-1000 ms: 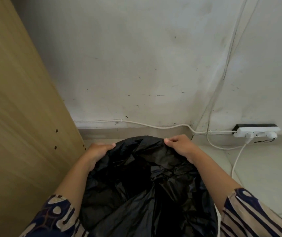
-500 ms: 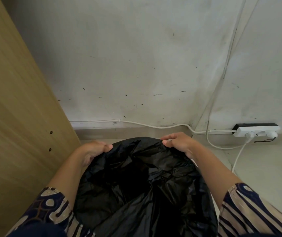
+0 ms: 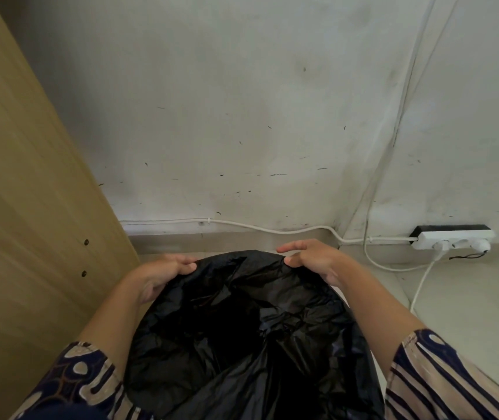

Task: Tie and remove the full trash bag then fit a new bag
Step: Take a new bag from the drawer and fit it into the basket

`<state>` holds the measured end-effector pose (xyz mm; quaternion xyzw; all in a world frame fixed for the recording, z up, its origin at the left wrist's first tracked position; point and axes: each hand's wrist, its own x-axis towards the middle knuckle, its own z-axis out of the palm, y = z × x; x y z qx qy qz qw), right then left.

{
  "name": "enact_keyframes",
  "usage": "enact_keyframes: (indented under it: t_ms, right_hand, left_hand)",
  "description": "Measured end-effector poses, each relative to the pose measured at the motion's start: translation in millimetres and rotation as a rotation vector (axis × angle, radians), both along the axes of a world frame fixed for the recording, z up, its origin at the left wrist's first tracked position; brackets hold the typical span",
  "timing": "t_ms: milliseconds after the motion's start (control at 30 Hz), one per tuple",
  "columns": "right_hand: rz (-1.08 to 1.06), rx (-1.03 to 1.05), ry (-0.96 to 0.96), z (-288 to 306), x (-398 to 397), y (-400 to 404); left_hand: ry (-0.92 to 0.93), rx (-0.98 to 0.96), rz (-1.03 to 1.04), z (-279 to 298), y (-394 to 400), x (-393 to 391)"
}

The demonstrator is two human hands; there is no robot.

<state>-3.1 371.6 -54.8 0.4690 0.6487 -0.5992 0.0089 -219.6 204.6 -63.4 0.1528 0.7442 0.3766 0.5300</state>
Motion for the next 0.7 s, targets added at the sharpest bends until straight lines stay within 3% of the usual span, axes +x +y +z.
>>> enact_keyframes:
  t_ms: [433, 533, 700]
  right_hand:
    - [-0.047, 0.072, 0.034, 4, 1, -6]
    - [-0.071, 0.260, 0.041, 3, 9, -16]
    - [-0.038, 0.793, -0.113, 0, 47, -59]
  left_hand:
    - [-0.012, 0.062, 0.023, 0, -3, -2]
    - [0.047, 0.090, 0.016, 4, -10, 5]
    - [0.464, 0.169, 0.140, 0, -52, 36]
